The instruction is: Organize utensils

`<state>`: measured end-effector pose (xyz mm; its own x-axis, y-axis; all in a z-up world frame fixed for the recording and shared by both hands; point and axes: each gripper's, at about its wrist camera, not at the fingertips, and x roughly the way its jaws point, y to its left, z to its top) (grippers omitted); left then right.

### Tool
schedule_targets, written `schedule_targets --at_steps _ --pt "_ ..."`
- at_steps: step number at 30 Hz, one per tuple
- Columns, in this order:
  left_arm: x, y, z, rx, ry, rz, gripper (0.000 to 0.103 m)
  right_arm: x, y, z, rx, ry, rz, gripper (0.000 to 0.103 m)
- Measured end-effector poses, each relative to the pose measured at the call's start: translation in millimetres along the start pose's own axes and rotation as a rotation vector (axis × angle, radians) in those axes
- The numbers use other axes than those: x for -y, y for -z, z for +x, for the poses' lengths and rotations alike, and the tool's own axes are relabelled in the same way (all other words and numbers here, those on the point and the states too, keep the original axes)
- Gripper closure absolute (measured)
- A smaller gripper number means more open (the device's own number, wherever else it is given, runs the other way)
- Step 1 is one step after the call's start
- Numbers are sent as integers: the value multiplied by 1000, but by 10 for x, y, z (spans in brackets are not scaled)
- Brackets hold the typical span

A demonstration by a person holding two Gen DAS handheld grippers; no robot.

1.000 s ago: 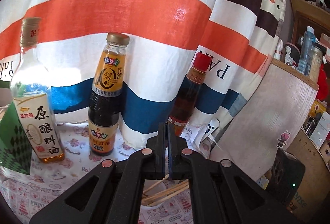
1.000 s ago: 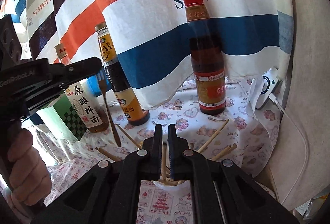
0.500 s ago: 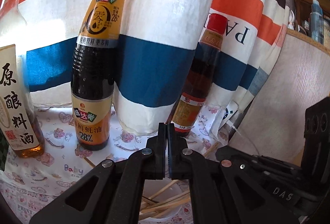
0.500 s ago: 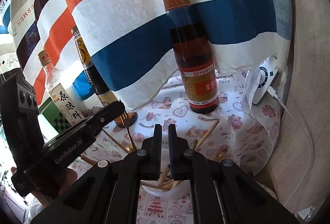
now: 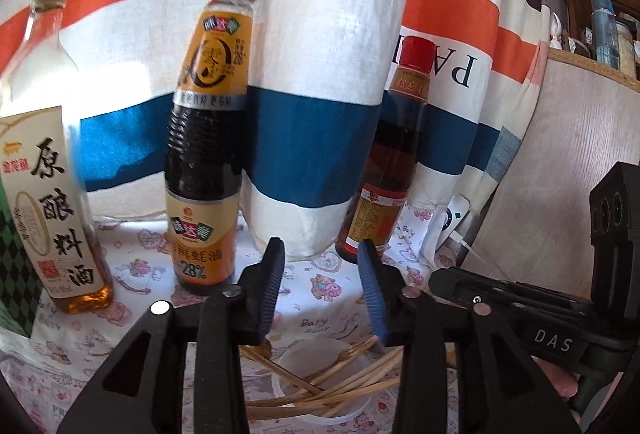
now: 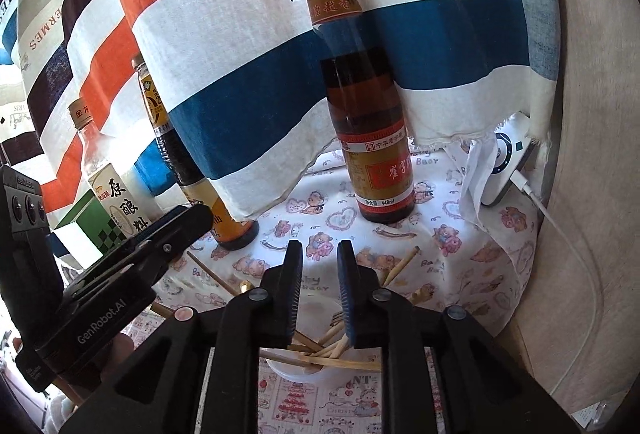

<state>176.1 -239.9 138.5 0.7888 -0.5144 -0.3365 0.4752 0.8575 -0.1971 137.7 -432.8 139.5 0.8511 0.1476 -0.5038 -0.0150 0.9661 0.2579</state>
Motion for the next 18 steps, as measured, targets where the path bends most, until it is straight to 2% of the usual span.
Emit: schedule_targets --at_steps 2,6,8,9,12,15,18 --pt "-48 -33 -148 32 -37 13 50 -35 -1 -48 14 6 -7 78" --pt "-154 -79 -448 86 -146 32 25 -178 13 -160 54 11 -39 75" --pt "-217 -94 -621 107 -205 50 21 -269 33 -256 89 25 -43 75" --pt "-245 -94 -716 120 -224 61 17 -322 43 -312 108 19 -49 71" --pt "-316 -76 -1016 157 -282 99 11 -496 118 -465 148 1 -75 46" --pt "-399 -21 -1312 180 -304 117 6 -712 255 -542 156 -16 -122 36" --pt "-475 96 -1568 196 -285 137 0 -885 419 -585 186 -18 -151 34"
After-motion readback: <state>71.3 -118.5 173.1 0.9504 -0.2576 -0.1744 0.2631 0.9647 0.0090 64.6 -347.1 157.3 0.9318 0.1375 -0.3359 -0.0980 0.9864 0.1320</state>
